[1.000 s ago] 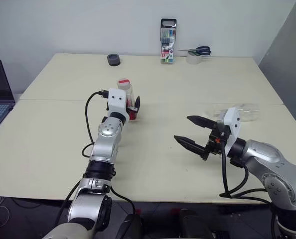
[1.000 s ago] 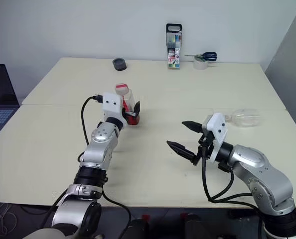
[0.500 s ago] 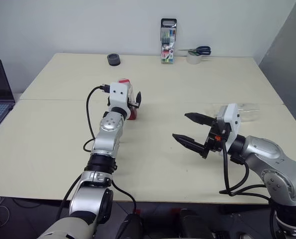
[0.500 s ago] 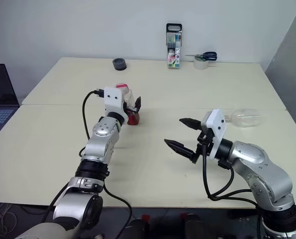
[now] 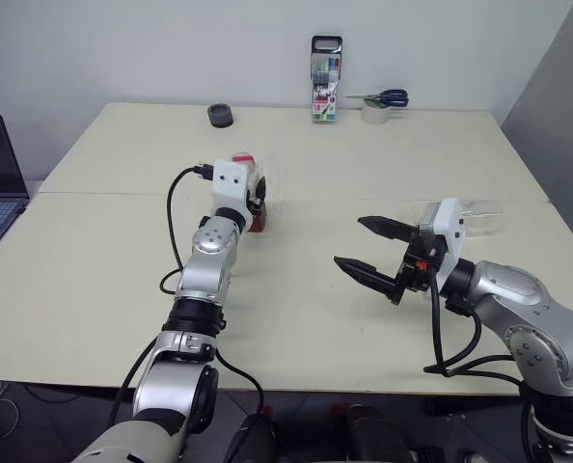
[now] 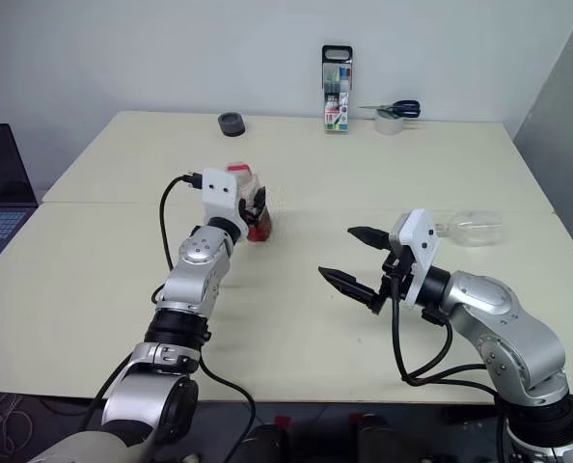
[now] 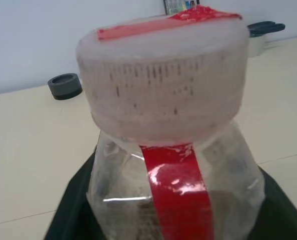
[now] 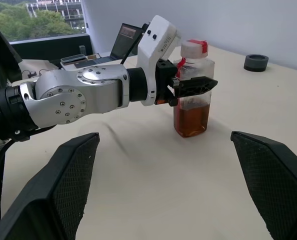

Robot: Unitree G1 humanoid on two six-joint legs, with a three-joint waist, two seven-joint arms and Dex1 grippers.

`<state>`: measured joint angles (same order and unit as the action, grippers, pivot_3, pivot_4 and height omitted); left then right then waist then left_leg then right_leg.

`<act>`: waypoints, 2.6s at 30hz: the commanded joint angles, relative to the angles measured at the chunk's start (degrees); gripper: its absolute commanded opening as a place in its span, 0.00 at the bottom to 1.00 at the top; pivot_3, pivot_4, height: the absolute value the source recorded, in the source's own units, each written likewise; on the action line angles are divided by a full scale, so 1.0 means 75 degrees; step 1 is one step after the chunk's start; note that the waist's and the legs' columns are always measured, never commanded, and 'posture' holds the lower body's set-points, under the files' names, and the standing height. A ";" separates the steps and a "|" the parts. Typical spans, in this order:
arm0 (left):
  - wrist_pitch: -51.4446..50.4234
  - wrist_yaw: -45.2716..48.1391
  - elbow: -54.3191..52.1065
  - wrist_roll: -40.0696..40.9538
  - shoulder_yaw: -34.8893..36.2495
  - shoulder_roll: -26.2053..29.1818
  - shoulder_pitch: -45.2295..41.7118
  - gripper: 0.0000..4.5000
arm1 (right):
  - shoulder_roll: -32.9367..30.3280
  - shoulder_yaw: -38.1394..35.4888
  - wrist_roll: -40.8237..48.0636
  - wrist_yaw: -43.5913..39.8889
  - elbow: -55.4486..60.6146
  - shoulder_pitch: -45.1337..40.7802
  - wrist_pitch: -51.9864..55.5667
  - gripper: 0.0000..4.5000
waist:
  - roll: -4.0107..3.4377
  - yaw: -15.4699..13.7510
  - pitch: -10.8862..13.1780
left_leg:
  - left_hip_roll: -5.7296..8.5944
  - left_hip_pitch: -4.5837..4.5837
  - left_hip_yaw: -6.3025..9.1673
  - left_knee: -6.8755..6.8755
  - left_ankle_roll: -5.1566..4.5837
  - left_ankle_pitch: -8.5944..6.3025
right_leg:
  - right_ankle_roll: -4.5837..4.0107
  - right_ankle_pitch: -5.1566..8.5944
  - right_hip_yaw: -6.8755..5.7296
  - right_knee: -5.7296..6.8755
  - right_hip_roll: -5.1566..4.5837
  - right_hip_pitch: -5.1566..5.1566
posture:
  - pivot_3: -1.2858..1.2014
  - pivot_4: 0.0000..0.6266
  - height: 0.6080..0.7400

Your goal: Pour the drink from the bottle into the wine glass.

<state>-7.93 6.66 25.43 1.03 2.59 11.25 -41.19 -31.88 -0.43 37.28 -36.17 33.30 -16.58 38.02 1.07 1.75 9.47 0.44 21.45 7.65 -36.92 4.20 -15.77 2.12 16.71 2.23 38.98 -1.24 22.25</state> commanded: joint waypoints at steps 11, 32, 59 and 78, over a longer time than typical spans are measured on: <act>0.0276 0.1299 -0.0772 0.0535 0.0004 0.0257 0.0183 0.39 | -0.0017 -0.0305 0.0036 0.0112 0.0310 0.0016 -0.0179 1.00 | 0.0000 0.0002 0.0000 | 0.0000 0.0002 0.0000 0.0001 0.0001 0.0000 | 0.0000 0.0000 0.0000 -0.0001 0.0000 0.0002 | 0.52 0.24 1.00; 0.0825 0.7808 0.0672 0.1862 -0.1389 -0.0032 -0.1096 0.39 | 0.0328 -0.0986 0.0915 0.3079 0.2217 0.0304 0.1359 1.00 | -0.0007 0.0018 0.0009 | 0.0001 0.0011 0.0001 0.0001 -0.0001 0.0000 | 0.0000 0.0001 -0.0003 -0.0002 0.0004 0.0006 | 0.52 0.24 1.00; 0.1609 0.9781 0.1878 0.1654 -0.1579 -0.0373 -0.1750 0.39 | 0.1187 0.0195 -0.0552 0.3923 0.1432 -0.0513 0.1501 0.72 | -0.0011 0.0025 0.0015 | 0.0002 0.0024 0.0007 0.0000 -0.0004 -0.0002 | 0.0000 0.0001 -0.0005 -0.0003 0.0006 0.0016 | 0.52 0.24 1.00; 0.1350 0.9829 0.1276 0.1673 -0.1663 -0.0099 -0.1420 0.38 | -0.1372 0.0279 -0.0171 -0.2041 -0.2150 -0.2092 -0.0086 0.42 | -0.0014 0.0041 0.0084 | -0.0001 0.0030 0.0002 -0.0003 -0.0011 -0.0004 | -0.0001 0.0000 -0.0006 -0.0005 0.0007 0.0019 | 0.52 0.24 1.00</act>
<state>2.36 80.17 38.05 12.52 -11.09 9.09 -51.74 -41.88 4.82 35.20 -51.78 16.97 -33.21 36.63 0.97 2.06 10.11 0.44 21.71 7.64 -36.95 4.11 -15.80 2.12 16.71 2.20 38.95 -1.21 22.44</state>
